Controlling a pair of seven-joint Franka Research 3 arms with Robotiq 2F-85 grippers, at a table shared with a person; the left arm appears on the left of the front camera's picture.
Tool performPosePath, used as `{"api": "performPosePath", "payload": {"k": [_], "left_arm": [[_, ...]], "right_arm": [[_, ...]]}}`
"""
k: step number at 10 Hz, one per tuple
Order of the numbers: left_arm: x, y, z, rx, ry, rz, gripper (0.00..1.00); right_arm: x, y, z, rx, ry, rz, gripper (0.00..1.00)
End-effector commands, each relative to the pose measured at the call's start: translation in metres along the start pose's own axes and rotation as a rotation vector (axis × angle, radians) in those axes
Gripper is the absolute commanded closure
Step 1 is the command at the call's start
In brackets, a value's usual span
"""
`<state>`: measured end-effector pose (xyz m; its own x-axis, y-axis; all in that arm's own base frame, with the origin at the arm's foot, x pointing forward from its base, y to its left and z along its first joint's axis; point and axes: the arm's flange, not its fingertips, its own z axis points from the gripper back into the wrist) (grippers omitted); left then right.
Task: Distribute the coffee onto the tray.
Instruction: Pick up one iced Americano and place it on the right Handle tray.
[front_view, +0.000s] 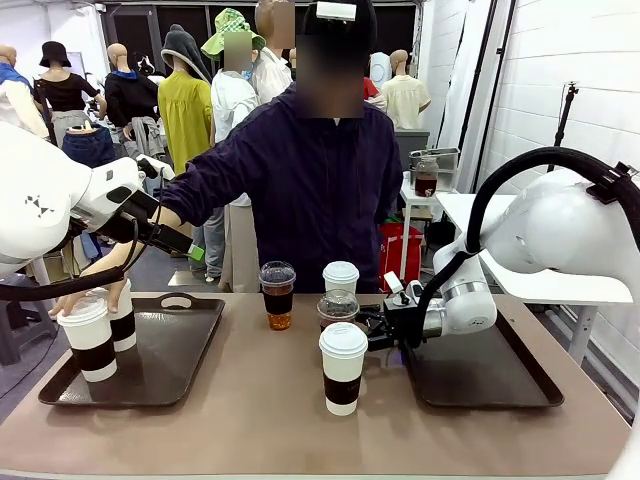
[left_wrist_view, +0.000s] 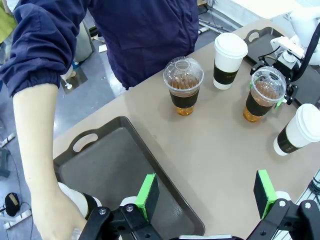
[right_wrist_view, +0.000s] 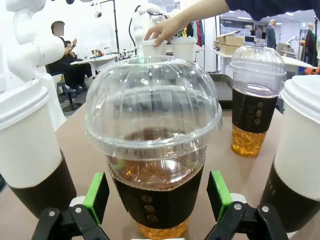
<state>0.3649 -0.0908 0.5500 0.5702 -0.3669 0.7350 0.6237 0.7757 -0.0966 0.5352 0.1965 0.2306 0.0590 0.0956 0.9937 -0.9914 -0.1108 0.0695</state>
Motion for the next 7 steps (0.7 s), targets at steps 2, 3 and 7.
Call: {"api": "performPosePath", "payload": {"k": [2, 3, 7], "left_arm": [[-0.001, 0.001, 0.000, -0.006, 0.001, 0.003, 0.00], [-0.001, 0.001, 0.000, -0.006, 0.001, 0.003, 0.00], [-0.001, 0.001, 0.000, -0.006, 0.001, 0.003, 0.00]], "right_arm": [[0.000, -0.010, -0.014, 0.002, 0.000, -0.020, 0.00], [0.001, -0.011, -0.017, 0.009, 0.002, -0.023, 0.00], [0.001, -0.014, -0.026, 0.006, 0.006, -0.032, 0.00]]}}
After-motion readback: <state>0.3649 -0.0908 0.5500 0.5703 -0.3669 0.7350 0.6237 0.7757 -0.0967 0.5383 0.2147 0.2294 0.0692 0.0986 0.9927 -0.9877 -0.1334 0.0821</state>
